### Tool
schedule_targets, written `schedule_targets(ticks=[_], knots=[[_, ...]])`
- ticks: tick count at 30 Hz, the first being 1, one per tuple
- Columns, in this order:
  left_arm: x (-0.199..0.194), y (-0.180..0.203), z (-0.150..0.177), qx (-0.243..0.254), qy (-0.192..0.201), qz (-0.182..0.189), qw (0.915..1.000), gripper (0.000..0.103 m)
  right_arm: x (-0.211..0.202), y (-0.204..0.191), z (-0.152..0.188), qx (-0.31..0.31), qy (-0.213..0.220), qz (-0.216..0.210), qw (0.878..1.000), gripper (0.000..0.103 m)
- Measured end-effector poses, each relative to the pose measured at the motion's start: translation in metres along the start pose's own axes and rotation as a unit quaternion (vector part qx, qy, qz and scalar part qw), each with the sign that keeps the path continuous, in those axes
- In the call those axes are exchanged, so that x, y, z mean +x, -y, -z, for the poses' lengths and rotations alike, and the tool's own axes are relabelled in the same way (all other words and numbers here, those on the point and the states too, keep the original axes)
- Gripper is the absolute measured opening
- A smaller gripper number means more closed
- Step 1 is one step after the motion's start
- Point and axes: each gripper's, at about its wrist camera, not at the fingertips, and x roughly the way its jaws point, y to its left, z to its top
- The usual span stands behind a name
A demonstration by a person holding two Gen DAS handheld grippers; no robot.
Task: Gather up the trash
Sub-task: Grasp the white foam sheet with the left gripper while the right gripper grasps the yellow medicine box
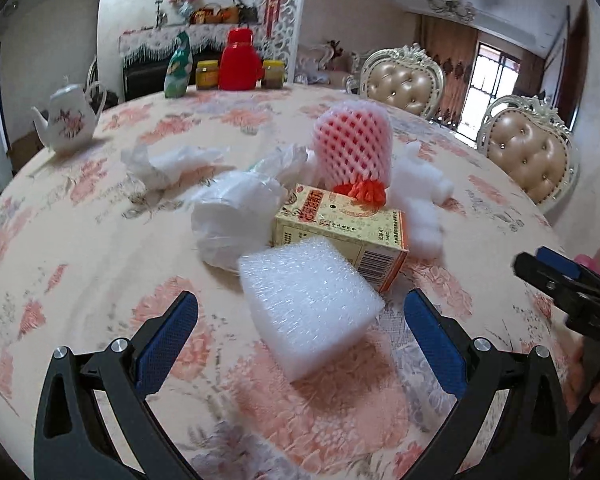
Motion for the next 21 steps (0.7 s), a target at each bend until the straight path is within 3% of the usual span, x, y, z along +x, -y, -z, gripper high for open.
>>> schedule_targets(ticks=[7,8,9,10,15,21], knots=[[0.042,0.016,-0.007,-0.002,-0.049,-0.057,0.9972,0.095,-0.006,0.027,0.001,0.026,-0.003,0.015,1.000,0.088],[0.044,0.012,-0.006,-0.010,-0.055,-0.057,0.9968,0.089,-0.003,0.027,0.002,0.024,-0.006,0.011,1.000,0.088],[0.043,0.006,-0.005,-0.021,-0.057,-0.049,0.9970,0.073,0.001,0.025,0.002,0.020,-0.010,0.006,1.000,0.088],[0.040,0.000,-0.004,-0.026,-0.056,-0.047,0.9970,0.072,0.007,0.020,0.001,0.013,-0.017,-0.001,1.000,0.088],[0.016,-0.012,0.001,-0.008,-0.011,-0.038,0.9992,0.071,0.036,-0.017,-0.003,-0.039,-0.050,-0.045,0.997,0.088],[-0.004,-0.038,-0.001,-0.042,0.029,-0.030,0.9982,0.071,0.073,-0.063,-0.019,-0.107,-0.067,-0.083,0.988,0.088]])
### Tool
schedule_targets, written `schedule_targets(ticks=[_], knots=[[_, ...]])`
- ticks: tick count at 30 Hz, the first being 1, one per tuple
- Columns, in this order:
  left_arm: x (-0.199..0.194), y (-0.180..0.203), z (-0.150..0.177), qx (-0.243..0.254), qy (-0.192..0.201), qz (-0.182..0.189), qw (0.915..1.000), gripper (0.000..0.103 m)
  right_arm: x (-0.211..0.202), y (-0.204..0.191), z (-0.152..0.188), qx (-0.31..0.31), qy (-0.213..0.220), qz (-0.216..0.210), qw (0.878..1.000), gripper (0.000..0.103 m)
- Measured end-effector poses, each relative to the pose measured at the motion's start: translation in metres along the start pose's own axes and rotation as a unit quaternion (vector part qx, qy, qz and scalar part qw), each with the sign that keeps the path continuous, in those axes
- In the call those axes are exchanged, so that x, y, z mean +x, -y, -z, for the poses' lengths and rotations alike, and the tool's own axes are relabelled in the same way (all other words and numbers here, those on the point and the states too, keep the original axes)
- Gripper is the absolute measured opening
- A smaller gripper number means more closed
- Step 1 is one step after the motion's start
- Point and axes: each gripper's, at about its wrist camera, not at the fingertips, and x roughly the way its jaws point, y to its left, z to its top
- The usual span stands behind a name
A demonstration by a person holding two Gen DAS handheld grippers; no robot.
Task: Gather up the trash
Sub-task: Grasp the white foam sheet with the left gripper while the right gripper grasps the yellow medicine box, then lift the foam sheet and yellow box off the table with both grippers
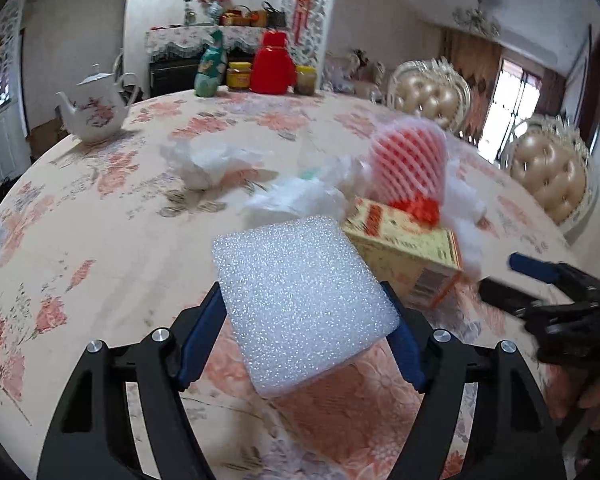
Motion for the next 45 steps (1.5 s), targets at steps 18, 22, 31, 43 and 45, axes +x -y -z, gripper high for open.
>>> schedule_targets(ticks=[18,22,31,43,45], knots=[[-0.028,-0.036,0.001,-0.056,0.056,0.002,0.9969,0.071,0.049,-0.044,-0.029,-0.096,-0.041,-0.074,0.992,0.065],[-0.033,-0.028,0.005,-0.044,0.054,0.006,0.9975,0.071,0.030,-0.044,-0.016,-0.094,-0.028,-0.063,0.993,0.063],[-0.035,-0.001,0.018,-0.020,0.037,0.034,0.9986,0.071,-0.031,-0.024,0.021,-0.037,0.011,-0.024,0.999,0.060],[-0.043,0.046,0.035,0.032,0.028,0.070,0.9966,0.071,-0.087,0.009,0.056,0.020,0.054,0.026,0.998,0.060],[-0.043,0.053,0.037,0.041,0.029,0.075,0.9960,0.071,-0.091,0.014,0.061,0.027,0.057,0.030,0.998,0.060]])
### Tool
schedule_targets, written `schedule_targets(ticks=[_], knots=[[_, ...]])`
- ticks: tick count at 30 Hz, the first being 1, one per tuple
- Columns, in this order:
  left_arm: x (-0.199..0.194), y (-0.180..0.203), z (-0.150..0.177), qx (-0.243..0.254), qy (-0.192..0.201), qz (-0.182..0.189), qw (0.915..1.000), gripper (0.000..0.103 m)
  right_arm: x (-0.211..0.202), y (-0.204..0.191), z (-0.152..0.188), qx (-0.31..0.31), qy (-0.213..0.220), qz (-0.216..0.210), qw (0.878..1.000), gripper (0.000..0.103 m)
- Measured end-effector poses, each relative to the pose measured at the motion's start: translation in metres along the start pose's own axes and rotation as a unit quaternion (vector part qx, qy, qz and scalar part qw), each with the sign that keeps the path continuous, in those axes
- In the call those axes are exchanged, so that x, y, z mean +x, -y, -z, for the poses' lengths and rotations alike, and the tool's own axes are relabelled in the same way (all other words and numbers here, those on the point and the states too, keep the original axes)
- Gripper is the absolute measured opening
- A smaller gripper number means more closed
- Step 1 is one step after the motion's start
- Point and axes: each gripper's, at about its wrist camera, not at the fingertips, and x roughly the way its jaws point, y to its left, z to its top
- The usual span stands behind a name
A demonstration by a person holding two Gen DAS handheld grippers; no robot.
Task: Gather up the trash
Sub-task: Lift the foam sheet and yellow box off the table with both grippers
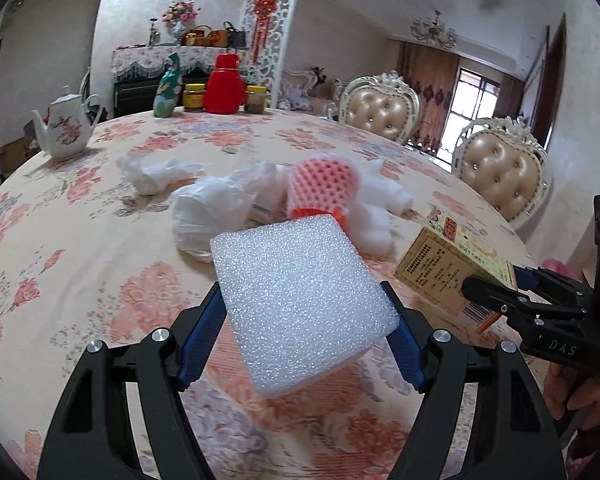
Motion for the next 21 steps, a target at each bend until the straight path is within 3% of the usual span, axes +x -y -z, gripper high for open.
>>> schedule_targets(ticks=[11,21], knots=[[-0.002,0.041,0.004,0.050,0.016,0.020,0.9984,0.071,-0.021,0.019,0.014,0.028,0.023,0.019,0.999,0.060],[0.003,0.065,-0.001,0.076,0.033,0.038,0.9958,0.071,-0.049,0.038,0.017,0.047,0.071,0.057,0.995,0.061]])
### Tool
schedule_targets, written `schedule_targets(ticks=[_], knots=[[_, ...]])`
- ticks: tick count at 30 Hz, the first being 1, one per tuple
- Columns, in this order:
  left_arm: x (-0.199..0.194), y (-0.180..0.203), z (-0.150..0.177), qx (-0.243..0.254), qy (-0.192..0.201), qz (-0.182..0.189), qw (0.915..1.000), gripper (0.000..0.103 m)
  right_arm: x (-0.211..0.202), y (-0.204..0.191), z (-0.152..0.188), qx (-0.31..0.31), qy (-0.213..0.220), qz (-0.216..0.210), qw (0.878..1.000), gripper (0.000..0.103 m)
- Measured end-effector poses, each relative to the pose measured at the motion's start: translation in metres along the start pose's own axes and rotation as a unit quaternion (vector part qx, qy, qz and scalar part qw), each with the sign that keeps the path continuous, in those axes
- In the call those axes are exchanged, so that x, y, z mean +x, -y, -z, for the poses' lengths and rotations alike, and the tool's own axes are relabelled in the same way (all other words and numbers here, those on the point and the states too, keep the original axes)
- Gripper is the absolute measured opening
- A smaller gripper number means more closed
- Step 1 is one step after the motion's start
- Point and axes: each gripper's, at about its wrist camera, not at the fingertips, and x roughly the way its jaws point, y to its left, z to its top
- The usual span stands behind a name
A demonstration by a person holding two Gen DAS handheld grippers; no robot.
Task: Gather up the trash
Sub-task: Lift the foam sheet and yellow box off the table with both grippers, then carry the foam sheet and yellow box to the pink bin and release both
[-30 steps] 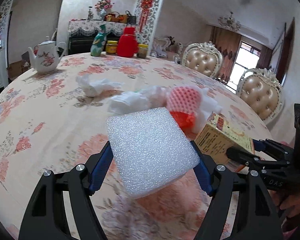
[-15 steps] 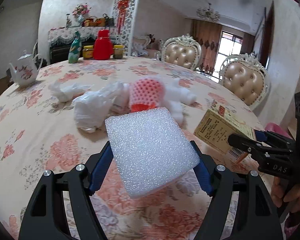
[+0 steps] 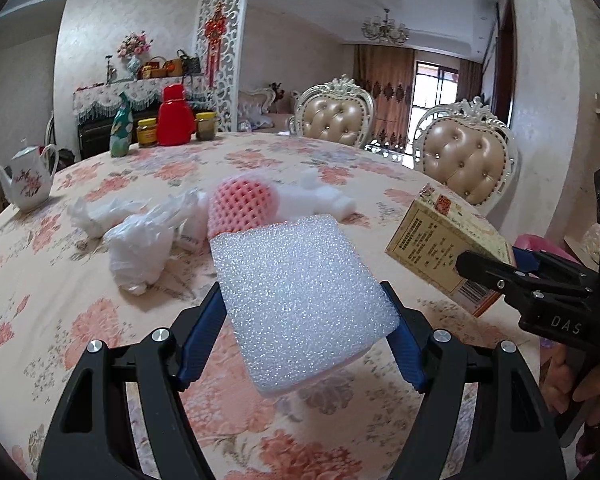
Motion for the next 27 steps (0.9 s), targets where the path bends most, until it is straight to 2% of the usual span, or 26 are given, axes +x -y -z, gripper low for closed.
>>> schedule_targets(ticks=[9,18,24,27], knots=[[0.014,0.038,-0.010,0.032,0.015,0.039,0.9986,0.071,-0.030,0.037,0.006,0.026,0.028,0.046,0.998,0.061],[0.031,0.087,-0.020,0.067,0.020,0.093,0.9932,0.071,-0.065,0.087,0.016,0.063,0.051,0.104,0.991,0.061],[0.044,0.131,-0.029,0.100,0.030,0.137,0.9850,0.071,-0.097,0.125,0.026,0.091,0.073,0.159,0.980,0.061],[0.049,0.159,-0.034,0.117,0.037,0.167,0.9783,0.071,-0.116,0.145,0.033,0.108,0.083,0.192,0.972,0.061]])
